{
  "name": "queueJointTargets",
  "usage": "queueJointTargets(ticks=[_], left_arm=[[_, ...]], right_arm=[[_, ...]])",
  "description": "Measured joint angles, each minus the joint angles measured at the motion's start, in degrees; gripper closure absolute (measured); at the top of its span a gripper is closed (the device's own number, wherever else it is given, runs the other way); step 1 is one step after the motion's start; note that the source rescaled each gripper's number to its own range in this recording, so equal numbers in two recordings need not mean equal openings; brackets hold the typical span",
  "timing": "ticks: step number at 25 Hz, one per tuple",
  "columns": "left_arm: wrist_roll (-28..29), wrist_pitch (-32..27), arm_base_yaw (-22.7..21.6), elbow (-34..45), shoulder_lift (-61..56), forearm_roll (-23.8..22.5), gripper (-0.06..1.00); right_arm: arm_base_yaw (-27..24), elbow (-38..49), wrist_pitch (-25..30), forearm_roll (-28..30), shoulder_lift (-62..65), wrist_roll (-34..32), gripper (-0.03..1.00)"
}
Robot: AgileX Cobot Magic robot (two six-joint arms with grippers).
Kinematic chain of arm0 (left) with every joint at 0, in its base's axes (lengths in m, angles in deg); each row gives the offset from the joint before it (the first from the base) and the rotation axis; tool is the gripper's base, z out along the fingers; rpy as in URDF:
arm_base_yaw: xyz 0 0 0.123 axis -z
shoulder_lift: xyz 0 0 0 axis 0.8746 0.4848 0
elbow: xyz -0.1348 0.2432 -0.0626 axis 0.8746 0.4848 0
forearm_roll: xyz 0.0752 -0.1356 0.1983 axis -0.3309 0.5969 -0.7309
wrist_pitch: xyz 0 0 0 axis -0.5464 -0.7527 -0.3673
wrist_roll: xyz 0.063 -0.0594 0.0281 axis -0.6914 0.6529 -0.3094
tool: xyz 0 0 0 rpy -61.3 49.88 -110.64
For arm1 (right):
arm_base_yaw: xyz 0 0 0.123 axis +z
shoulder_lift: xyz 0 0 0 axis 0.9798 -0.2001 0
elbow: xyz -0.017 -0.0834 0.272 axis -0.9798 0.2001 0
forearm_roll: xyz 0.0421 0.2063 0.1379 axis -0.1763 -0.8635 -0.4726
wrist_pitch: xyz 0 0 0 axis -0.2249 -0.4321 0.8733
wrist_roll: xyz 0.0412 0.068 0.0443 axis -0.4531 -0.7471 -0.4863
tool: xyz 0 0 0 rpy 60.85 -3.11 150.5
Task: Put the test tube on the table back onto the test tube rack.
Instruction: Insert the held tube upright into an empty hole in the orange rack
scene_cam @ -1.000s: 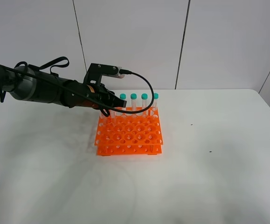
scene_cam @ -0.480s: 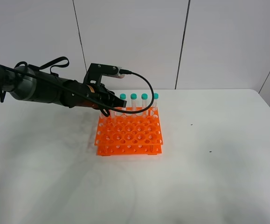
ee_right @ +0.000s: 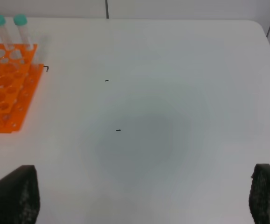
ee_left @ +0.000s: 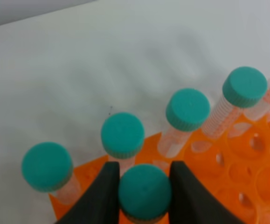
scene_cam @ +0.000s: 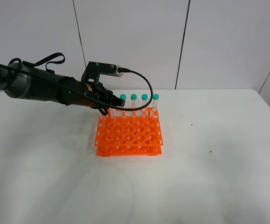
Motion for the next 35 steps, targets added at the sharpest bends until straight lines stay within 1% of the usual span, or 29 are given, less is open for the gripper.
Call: queueJointTargets(ticks=[4, 9, 28, 35], left_arm=[[-0.17, 1.45, 0.66, 2.05, -0.05, -0.06, 0.94], [-0.23, 2.56, 0.77, 2.41, -0.05, -0.06, 0.94], [-0.29, 3.41, 0.78, 2.67, -0.05, 0.0, 0.94], [-1.13, 3.41, 0.78, 2.61, -0.05, 0.0, 0.94]], right_arm=[[0.0, 0.0, 0.0, 0.0, 0.0, 0.0, -0.03], [0.0, 0.0, 0.0, 0.0, 0.0, 0.0, -0.03], [0.0, 0.0, 0.0, 0.0, 0.0, 0.0, -0.03], [0.0, 0.0, 0.0, 0.0, 0.0, 0.0, -0.03]])
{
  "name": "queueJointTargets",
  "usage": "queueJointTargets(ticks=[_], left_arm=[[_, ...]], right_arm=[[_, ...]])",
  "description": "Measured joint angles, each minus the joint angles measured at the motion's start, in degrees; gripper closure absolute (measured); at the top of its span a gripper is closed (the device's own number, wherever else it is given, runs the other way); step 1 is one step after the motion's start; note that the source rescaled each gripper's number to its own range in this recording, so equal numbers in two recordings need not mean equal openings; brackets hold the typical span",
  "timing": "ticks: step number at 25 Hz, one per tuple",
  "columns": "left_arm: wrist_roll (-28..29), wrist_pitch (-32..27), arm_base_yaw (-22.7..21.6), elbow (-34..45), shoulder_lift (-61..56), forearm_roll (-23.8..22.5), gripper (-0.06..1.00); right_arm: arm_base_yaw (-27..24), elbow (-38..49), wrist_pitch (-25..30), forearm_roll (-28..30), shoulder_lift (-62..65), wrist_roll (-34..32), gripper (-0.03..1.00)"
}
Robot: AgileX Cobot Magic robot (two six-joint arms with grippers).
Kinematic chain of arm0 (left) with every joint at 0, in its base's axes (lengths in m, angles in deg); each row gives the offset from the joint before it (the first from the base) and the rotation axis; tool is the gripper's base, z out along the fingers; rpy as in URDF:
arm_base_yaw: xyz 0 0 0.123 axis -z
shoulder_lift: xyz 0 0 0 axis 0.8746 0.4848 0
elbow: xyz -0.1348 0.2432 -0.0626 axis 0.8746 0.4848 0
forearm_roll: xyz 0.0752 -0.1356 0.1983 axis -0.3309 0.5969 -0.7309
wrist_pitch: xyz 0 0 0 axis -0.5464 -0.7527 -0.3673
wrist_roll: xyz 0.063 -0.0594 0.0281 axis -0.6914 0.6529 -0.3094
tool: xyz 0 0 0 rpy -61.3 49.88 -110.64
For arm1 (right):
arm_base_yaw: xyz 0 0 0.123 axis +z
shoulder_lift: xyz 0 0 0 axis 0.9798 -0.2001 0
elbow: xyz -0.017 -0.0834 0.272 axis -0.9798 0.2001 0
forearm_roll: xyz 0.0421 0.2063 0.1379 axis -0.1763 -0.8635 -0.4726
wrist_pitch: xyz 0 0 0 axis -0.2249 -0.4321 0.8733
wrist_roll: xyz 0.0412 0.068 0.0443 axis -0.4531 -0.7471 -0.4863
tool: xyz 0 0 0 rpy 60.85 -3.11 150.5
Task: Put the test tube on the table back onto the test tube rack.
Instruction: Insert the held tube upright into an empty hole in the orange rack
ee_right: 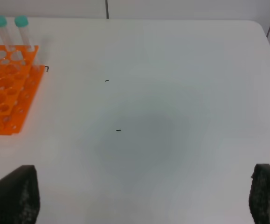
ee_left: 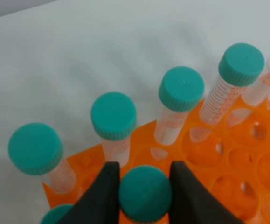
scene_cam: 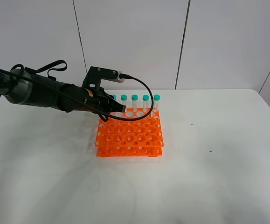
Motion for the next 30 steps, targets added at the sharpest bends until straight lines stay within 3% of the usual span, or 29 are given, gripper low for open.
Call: queueJointTargets(ticks=[30], left_arm=[[-0.54, 0.91, 0.05, -0.81, 1.08, 0.0, 0.94]], right_arm=[[0.0, 0.0, 0.0, 0.0, 0.0, 0.0, -0.03]])
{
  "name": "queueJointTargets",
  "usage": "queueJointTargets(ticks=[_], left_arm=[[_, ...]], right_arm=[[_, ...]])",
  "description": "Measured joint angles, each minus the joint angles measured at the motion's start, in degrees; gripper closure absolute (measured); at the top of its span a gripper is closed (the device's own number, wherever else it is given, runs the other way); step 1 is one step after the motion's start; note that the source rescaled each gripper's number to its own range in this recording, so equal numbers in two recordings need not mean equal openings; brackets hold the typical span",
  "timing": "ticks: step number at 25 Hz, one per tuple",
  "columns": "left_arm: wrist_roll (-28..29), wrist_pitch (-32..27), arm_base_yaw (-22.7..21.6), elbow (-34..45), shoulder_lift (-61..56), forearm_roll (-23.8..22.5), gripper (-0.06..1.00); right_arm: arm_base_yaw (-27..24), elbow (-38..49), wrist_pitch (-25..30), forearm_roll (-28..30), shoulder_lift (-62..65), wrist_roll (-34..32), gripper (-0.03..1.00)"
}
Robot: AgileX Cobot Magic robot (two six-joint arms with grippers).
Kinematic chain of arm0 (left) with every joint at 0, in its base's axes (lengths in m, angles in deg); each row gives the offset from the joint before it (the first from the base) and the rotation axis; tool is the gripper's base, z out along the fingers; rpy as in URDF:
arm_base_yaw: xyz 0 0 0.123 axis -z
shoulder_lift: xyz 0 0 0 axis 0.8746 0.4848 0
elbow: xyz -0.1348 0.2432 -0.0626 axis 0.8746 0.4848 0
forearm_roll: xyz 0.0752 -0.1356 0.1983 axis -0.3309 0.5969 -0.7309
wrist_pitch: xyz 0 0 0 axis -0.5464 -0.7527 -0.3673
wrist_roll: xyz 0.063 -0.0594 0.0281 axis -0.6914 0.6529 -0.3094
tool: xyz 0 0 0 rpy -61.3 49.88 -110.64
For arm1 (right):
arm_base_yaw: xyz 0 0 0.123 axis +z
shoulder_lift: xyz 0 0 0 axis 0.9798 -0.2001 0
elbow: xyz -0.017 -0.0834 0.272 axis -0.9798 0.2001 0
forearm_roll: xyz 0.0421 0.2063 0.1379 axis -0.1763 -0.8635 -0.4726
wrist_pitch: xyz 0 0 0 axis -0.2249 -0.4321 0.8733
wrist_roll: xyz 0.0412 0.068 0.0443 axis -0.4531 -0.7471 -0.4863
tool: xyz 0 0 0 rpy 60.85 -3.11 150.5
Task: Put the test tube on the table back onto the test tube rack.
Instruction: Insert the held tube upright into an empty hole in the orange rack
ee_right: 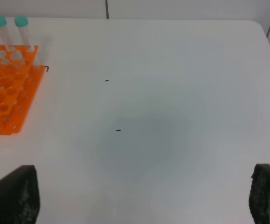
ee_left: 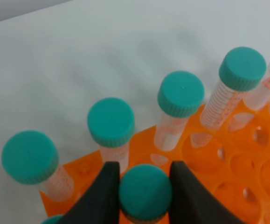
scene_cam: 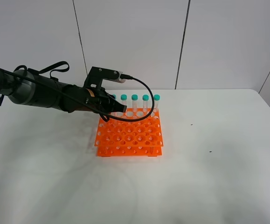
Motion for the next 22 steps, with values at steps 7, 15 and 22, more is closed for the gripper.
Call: queueJointTargets(ticks=[7, 15, 22], left_arm=[[0.05, 0.19, 0.0, 0.0, 0.0, 0.0, 0.94], [0.09, 0.24, 0.0, 0.0, 0.0, 0.0, 0.86], [0.36, 0.3, 0.07, 0.0, 0.0, 0.05, 0.63]], right_arm=[[0.0, 0.0, 0.0, 0.0, 0.0, 0.0, -0.03], [0.0, 0.0, 0.0, 0.0, 0.0, 0.0, -0.03], [0.0, 0.0, 0.0, 0.0, 0.0, 0.0, -0.03]])
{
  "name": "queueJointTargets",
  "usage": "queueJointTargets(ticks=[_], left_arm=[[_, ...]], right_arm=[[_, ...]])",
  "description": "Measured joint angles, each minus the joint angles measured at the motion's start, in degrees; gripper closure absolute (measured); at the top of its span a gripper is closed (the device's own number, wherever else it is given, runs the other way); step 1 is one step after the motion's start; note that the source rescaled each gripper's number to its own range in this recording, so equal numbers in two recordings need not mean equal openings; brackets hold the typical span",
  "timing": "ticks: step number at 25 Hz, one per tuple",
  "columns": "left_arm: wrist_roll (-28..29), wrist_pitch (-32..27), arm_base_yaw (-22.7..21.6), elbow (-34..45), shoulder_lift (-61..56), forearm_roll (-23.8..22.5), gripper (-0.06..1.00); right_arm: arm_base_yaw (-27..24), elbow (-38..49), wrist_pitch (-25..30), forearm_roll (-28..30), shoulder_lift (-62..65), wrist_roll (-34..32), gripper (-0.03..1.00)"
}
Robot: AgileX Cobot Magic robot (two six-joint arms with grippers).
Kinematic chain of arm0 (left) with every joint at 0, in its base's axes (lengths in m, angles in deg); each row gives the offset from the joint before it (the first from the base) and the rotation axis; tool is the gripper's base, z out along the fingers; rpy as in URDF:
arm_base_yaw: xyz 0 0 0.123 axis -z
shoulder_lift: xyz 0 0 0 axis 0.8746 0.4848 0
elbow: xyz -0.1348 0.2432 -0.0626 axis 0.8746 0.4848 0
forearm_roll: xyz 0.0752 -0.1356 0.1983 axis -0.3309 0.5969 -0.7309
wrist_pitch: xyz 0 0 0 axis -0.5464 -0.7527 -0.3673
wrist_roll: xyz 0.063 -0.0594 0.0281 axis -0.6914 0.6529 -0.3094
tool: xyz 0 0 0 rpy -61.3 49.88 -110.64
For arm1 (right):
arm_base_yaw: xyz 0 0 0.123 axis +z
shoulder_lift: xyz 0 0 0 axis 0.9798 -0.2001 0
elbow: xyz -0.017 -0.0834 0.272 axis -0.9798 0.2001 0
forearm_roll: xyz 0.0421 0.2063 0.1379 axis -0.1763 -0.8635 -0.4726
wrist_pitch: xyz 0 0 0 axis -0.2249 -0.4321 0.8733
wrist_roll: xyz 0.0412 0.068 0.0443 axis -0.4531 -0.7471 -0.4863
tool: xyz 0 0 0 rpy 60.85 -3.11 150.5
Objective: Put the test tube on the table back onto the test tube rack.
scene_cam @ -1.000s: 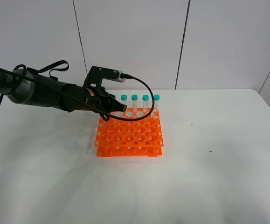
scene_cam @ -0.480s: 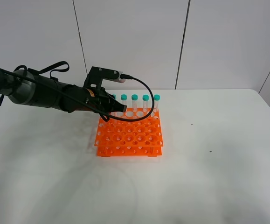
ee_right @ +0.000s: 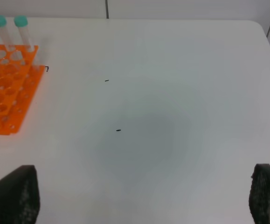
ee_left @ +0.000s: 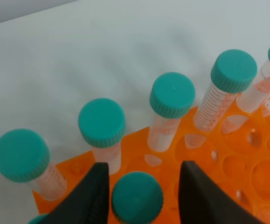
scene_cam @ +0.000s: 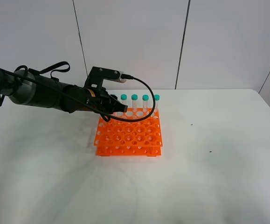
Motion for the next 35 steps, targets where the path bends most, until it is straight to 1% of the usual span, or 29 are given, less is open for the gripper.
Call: queueJointTargets(ticks=[7, 13, 17, 19, 20, 21, 22, 23, 24, 25, 28, 31, 33, 35], left_arm=[[1.22, -0.06, 0.85, 0.0, -1.12, 0.0, 0.61], [1.24, -0.01, 1.15, 0.0, -5.27, 0.0, 0.61], [1.24, -0.35, 1.15, 0.0, -8.49, -0.92, 0.61], [1.19, -1.7, 1.15, 0.0, -10.19, -1.12, 0.56], [1.03, -2.83, 1.15, 0.0, -10.85, -1.17, 0.48], [0.75, -3.93, 1.15, 0.0, -11.56, -1.17, 0.35], [0.59, -5.77, 1.15, 0.0, -12.23, -1.24, 0.22], [0.48, -8.37, 1.15, -0.22, -12.75, -1.3, 0.13], [0.36, -11.91, 1.15, -0.83, -13.13, -1.3, 0.05], [0.36, -15.37, 1.1, -1.7, -13.25, -1.3, 0.01], [0.36, -28.1, -0.31, -6.03, -13.13, -1.23, -0.04], [-0.17, -40.36, -4.13, -12.83, -12.25, 0.26, -0.05], [-0.91, -47.51, -6.79, -17.53, -10.59, 1.57, -0.05], [-1.21, -55.29, -9.38, -22.17, -8.24, 1.9, -0.06]], right_arm=[[0.0, 0.0, 0.0, 0.0, 0.0, 0.0, -0.03], [0.0, 0.0, 0.0, 0.0, 0.0, 0.0, -0.03], [0.0, 0.0, 0.0, 0.0, 0.0, 0.0, -0.03], [0.0, 0.0, 0.0, 0.0, 0.0, 0.0, -0.03], [0.0, 0.0, 0.0, 0.0, 0.0, 0.0, -0.03], [0.0, 0.0, 0.0, 0.0, 0.0, 0.0, -0.03], [0.0, 0.0, 0.0, 0.0, 0.0, 0.0, -0.03], [0.0, 0.0, 0.0, 0.0, 0.0, 0.0, -0.03], [0.0, 0.0, 0.0, 0.0, 0.0, 0.0, -0.03], [0.0, 0.0, 0.0, 0.0, 0.0, 0.0, -0.03], [0.0, 0.0, 0.0, 0.0, 0.0, 0.0, -0.03], [0.0, 0.0, 0.0, 0.0, 0.0, 0.0, -0.03], [0.0, 0.0, 0.0, 0.0, 0.0, 0.0, -0.03], [0.0, 0.0, 0.0, 0.0, 0.0, 0.0, -0.03]])
